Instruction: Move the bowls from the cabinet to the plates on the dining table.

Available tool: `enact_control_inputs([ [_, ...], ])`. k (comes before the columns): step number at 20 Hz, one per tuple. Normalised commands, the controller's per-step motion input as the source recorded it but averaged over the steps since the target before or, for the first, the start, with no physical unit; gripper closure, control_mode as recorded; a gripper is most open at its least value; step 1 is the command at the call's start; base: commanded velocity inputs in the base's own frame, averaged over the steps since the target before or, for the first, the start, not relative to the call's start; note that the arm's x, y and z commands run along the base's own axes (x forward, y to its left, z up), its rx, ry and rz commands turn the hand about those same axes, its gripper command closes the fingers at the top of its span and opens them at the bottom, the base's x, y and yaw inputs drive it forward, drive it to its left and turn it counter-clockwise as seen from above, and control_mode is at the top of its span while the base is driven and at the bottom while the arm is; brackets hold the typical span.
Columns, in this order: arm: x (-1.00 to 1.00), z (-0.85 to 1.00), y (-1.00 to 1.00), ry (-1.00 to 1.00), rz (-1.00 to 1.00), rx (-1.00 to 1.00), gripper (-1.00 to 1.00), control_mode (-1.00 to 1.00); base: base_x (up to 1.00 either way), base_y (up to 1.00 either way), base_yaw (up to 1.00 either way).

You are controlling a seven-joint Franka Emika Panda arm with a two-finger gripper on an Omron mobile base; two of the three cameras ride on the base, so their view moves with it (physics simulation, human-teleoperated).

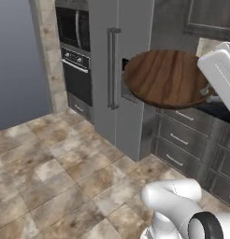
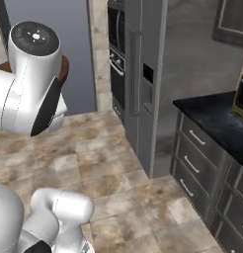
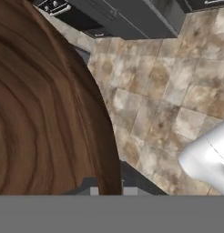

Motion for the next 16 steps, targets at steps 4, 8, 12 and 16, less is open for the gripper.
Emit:
enact_control_inputs([
  [4,0.0,0.0,0.0,0.0,0.0,0.0,1.0,1.0,0.0,0.16,0.5],
  [8,0.0,0.0,0.0,0.0,0.0,0.0,1.0,1.0,0.0,0.11,0.5],
  [12,0.0,0.0,0.0,0.0,0.0,0.0,1.0,1.0,0.02,0.02,0.5],
  [16,0.0,0.0,0.0,0.0,0.0,0.0,1.0,1.0,0.58,0.0,0.39],
])
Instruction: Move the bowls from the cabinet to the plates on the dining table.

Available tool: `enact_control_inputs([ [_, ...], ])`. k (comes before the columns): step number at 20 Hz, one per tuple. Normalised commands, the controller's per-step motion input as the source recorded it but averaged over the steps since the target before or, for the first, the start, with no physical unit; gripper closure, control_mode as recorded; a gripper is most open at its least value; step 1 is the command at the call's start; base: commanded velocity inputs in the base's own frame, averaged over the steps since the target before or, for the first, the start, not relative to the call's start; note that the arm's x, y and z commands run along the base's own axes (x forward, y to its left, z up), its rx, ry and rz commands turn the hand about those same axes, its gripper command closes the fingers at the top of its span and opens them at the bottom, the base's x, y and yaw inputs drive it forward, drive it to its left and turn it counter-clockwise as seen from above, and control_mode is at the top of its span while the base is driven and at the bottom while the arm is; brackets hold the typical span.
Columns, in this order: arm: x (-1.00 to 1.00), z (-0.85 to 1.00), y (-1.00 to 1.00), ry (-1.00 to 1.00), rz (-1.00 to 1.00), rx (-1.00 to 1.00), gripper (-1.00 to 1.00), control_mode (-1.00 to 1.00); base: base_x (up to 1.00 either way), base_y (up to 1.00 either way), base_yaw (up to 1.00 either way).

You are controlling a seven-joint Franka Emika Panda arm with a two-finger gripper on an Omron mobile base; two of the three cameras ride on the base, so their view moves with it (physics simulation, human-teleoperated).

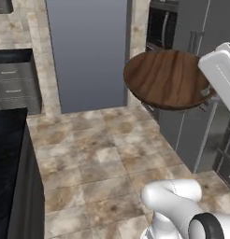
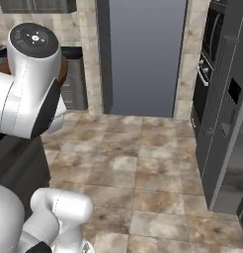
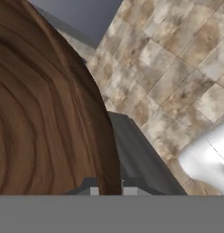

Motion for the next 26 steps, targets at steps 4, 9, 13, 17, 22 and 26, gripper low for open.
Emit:
enact_control_inputs([
  [4,0.0,0.0,0.0,0.0,0.0,0.0,1.0,1.0,0.92,0.0,0.28],
  [9,0.0,0.0,0.0,0.0,0.0,0.0,1.0,1.0,1.0,0.0,0.13],
  [13,0.0,0.0,0.0,0.0,0.0,0.0,1.0,1.0,1.0,0.0,0.1],
  [17,0.0,0.0,0.0,0.0,0.0,0.0,1.0,1.0,0.95,0.0,0.27],
  [22,0.0,0.0,0.0,0.0,0.0,0.0,1.0,1.0,0.52,-0.01,0.44],
  [26,0.0,0.0,0.0,0.0,0.0,0.0,1.0,1.0,0.19,0.0,0.5],
])
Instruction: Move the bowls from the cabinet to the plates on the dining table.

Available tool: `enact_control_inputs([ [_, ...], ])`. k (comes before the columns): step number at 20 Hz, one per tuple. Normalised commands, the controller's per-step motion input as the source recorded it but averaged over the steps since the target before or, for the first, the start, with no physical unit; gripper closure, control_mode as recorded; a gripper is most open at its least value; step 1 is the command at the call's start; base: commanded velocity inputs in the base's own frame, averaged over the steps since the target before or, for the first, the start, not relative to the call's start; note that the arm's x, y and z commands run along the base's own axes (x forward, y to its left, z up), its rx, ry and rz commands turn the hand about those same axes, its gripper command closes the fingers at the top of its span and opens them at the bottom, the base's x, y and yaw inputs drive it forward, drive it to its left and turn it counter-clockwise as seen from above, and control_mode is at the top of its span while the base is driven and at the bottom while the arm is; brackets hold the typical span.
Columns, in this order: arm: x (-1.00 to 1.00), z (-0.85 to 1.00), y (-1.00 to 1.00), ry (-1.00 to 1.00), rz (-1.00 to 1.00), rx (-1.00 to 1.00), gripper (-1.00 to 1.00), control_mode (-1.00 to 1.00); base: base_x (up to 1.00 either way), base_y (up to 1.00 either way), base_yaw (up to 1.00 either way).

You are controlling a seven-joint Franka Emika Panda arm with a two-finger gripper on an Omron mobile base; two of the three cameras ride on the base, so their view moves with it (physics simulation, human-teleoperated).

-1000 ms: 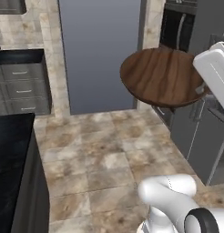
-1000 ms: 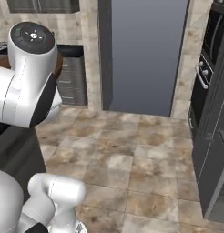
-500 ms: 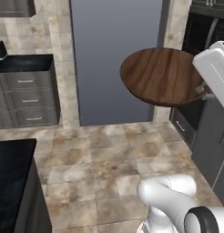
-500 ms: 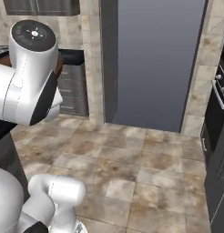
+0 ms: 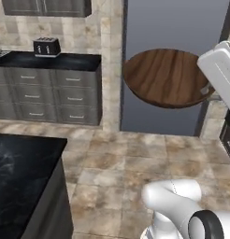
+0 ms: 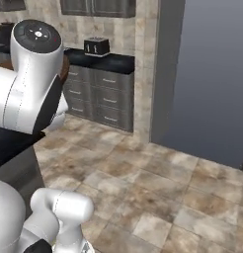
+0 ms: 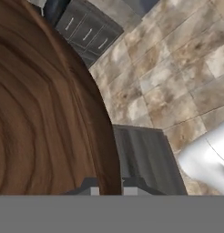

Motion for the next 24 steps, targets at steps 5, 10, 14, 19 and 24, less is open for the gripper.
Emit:
enact_control_inputs([
  [5,0.0,0.0,0.0,0.0,0.0,0.0,1.0,1.0,0.0,0.0,0.5],
  [10,0.0,0.0,0.0,0.0,0.0,0.0,1.0,1.0,0.0,0.0,0.5],
  [14,0.0,0.0,0.0,0.0,0.0,0.0,1.0,1.0,0.0,0.0,0.5],
  [19,0.0,0.0,0.0,0.0,0.0,0.0,1.0,1.0,0.0,0.0,0.5],
  [24,0.0,0.0,0.0,0.0,0.0,0.0,1.0,1.0,0.0,0.0,0.5],
])
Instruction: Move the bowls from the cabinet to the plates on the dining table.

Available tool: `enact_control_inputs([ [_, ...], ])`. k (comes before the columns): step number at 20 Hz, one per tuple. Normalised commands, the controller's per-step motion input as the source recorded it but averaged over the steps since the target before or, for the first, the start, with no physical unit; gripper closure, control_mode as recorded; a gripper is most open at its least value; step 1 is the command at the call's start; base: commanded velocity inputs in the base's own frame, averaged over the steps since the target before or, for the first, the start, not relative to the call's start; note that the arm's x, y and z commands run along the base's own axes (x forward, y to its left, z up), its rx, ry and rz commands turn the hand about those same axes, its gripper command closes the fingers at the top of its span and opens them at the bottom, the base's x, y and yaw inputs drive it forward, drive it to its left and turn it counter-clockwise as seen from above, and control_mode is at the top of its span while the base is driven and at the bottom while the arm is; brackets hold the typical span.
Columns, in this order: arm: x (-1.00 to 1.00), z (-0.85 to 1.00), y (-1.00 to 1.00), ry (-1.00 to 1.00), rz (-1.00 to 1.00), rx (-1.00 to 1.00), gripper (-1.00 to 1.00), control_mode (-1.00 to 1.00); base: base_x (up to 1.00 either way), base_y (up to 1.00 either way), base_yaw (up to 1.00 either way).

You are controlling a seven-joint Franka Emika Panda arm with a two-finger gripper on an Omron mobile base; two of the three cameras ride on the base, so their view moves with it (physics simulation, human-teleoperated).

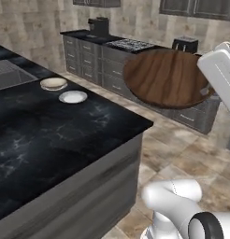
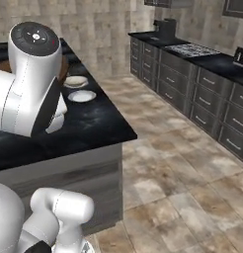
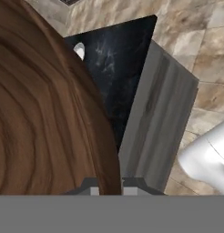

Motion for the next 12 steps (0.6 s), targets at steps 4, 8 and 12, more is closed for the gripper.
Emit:
enact_control_inputs([
  [4,0.0,0.0,0.0,0.0,0.0,0.0,1.0,1.0,0.0,0.0,0.5],
  [8,0.0,0.0,0.0,0.0,0.0,0.0,1.0,1.0,0.05,-0.04,0.48],
  [12,0.0,0.0,0.0,0.0,0.0,0.0,1.0,1.0,0.65,-0.18,0.27],
])
